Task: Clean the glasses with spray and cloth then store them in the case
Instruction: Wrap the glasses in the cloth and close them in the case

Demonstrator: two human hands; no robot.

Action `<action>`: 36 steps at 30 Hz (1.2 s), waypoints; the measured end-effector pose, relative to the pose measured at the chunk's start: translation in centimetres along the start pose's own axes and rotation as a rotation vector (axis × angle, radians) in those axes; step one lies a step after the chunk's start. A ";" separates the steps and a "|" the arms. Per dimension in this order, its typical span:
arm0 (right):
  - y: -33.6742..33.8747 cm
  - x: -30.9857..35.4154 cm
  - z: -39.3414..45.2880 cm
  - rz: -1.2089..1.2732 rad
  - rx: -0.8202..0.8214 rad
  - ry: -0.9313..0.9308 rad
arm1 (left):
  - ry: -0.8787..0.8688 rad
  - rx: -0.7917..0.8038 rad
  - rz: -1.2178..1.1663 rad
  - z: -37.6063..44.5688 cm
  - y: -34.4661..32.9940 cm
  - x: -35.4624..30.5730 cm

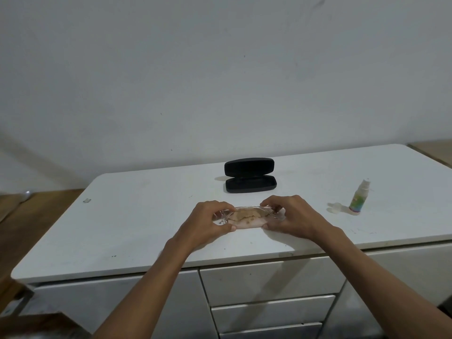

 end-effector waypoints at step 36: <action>1.2 -3.8 10.6 -0.105 -0.166 0.049 | -0.062 -0.137 0.012 12.3 0.1 3.5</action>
Point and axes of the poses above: each hand's wrist, its own z-axis towards the middle knuckle, its own y-axis out of the back of the hand, x = y × z, the point moved 1 cm from there along z, towards the middle knuckle, and after that the axes turned 3 degrees about x, right-handed, at the moved point
